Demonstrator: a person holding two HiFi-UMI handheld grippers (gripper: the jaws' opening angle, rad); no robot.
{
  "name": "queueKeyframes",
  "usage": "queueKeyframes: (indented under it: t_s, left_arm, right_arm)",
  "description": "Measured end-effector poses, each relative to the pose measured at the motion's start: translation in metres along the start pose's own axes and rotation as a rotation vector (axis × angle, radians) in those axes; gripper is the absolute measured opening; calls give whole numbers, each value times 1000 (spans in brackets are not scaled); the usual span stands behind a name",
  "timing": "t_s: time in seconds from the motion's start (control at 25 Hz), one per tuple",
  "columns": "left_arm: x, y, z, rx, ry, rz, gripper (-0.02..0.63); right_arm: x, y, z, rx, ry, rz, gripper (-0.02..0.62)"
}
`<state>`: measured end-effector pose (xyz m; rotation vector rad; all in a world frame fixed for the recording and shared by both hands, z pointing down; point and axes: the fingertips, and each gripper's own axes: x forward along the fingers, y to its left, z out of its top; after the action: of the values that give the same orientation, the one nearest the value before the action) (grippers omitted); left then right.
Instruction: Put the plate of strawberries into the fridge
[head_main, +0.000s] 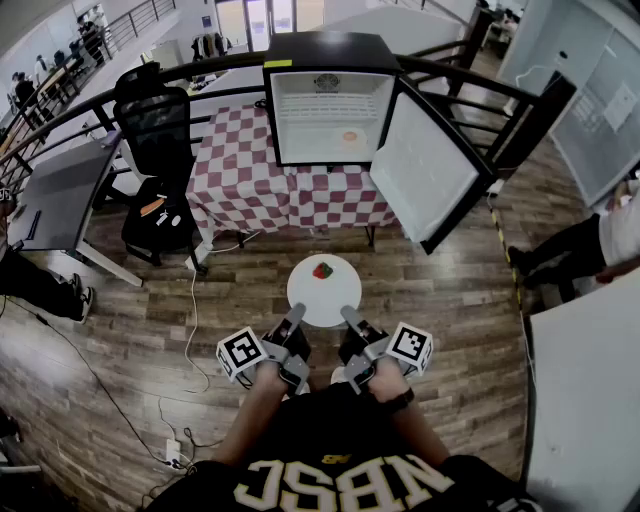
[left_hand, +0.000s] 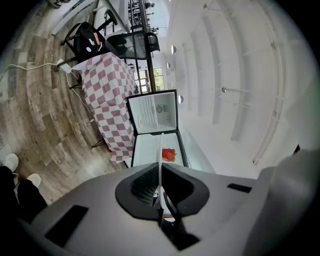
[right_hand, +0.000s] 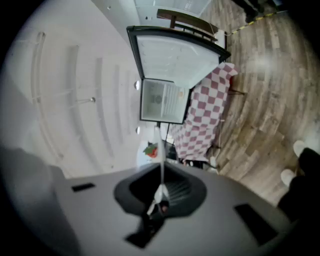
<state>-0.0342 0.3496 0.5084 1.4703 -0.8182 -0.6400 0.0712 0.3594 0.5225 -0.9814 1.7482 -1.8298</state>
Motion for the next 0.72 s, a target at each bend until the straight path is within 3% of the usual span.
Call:
queueKeyframes:
  t_s: [0.72]
  left_arm:
    - [8,-3,-30,-34,5,2,34]
  right_arm:
    - [-26,-3,15,-4,6,-6,31]
